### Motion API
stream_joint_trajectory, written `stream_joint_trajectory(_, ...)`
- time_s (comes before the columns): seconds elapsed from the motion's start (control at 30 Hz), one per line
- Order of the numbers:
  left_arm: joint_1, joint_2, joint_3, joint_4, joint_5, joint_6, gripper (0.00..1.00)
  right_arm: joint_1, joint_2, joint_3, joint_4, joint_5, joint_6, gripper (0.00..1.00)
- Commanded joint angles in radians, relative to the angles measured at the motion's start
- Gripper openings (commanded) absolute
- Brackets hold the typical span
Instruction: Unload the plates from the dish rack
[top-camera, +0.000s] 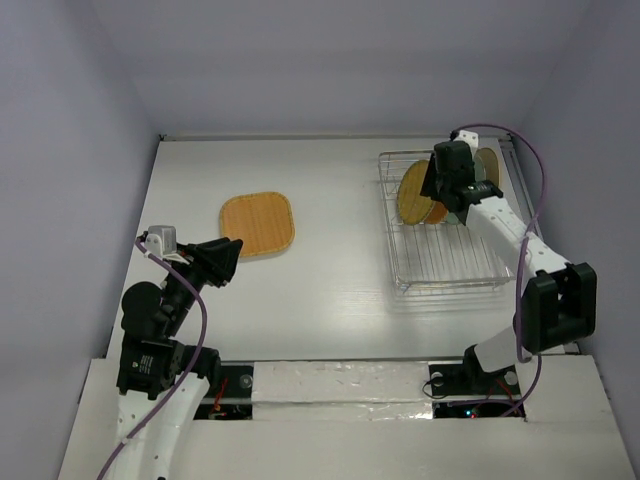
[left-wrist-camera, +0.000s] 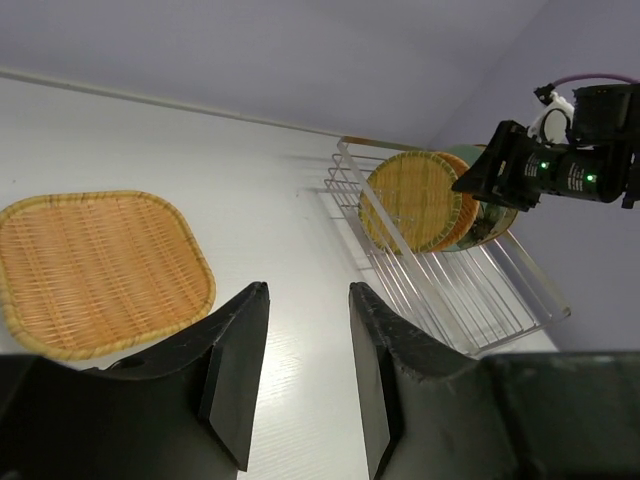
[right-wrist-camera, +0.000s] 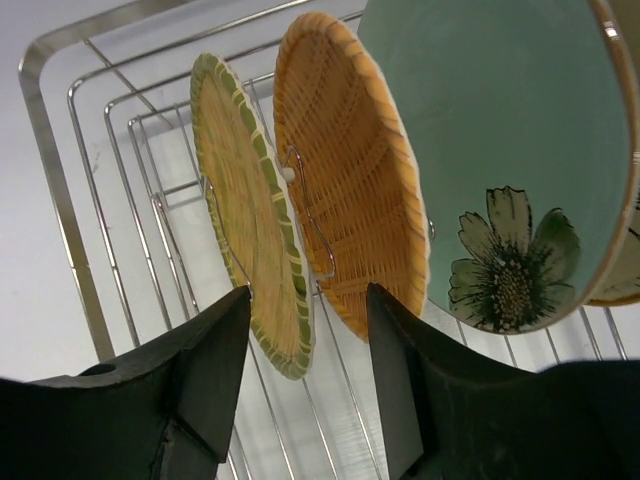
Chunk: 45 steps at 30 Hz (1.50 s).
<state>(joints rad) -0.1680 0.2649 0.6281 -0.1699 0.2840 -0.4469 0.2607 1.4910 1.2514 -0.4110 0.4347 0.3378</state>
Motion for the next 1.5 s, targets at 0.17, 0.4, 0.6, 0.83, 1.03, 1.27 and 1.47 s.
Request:
stream_joint_trajectory(0.17,0.002,-0.009,-0.005,0.038,0.012,0.007,0.35,-0.015,0.115,0.104,0.04,-0.037,-0.04,0.43)
stream_joint_trajectory(0.4,0.002,-0.013,-0.007,0.04,0.014,0.005,0.36,-0.015,0.117,0.17,0.011,-0.014,-0.072,0.13)
stream_joint_trajectory(0.6,0.002,-0.013,-0.007,0.04,0.011,0.005,0.36,-0.015,0.052,0.221,-0.052,0.03,-0.109,0.0)
stream_joint_trajectory(0.83,0.002,-0.012,-0.01,0.04,0.012,0.005,0.36,0.005,-0.057,0.286,-0.104,0.053,-0.12,0.0)
stream_joint_trajectory(1.03,0.002,-0.012,-0.01,0.041,0.014,0.004,0.36,0.15,-0.147,0.301,-0.066,0.107,-0.092,0.0)
stream_joint_trajectory(1.27,0.012,-0.004,-0.01,0.043,0.015,0.004,0.36,0.331,-0.066,0.229,0.168,-0.135,0.084,0.0)
stream_joint_trajectory(1.47,0.012,-0.001,-0.01,0.043,0.015,0.004,0.37,0.446,0.107,0.233,0.503,-0.312,0.383,0.0)
